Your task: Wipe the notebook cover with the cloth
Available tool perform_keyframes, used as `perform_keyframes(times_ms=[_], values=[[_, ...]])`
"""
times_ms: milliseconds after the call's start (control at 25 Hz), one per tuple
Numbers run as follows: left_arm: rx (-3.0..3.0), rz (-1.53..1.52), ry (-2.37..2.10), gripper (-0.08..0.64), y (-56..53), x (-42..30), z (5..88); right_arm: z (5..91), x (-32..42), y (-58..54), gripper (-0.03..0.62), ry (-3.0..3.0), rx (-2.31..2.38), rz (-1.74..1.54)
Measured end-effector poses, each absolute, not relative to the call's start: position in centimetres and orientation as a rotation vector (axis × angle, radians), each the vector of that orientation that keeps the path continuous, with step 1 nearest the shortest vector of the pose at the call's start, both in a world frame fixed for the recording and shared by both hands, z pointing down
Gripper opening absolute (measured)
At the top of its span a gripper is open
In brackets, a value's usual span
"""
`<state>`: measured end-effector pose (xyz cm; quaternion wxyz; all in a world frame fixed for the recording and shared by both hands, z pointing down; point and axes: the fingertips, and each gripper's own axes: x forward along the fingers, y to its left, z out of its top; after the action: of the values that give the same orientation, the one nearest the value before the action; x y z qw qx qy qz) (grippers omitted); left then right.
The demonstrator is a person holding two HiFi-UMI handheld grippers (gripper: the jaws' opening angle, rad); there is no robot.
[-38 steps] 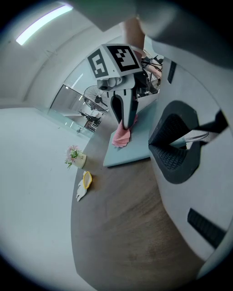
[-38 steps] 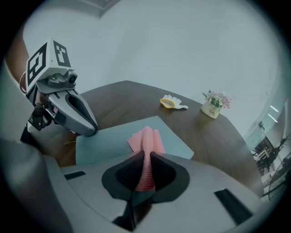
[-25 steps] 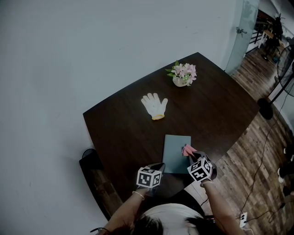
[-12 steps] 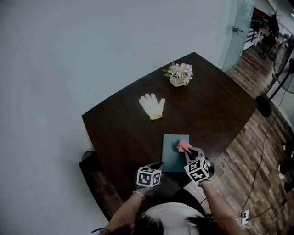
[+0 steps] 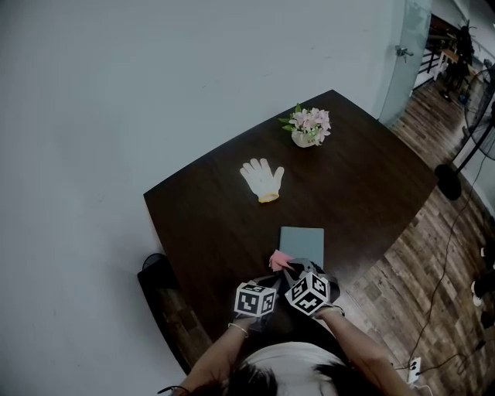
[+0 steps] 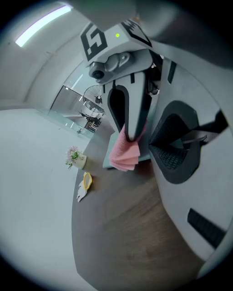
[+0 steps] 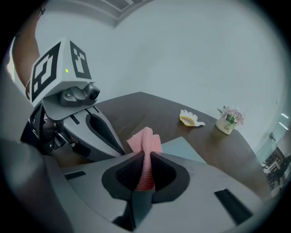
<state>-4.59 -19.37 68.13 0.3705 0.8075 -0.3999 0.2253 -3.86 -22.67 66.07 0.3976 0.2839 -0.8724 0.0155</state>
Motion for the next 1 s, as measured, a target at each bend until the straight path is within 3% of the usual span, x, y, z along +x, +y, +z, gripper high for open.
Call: perform_keyframes(times_ms=[400,1000], values=[[2.101,0.609,-0.985,0.018,-18.2,-4.3,68.2,67.9,-4.4,-22.0,0.041,-2.172,0.646,0.059],[2.104,0.612,-0.991,0.018,-18.2,-4.2,68.4,68.3,3.1,-21.2,0.041,-2.116,0.792,0.111]])
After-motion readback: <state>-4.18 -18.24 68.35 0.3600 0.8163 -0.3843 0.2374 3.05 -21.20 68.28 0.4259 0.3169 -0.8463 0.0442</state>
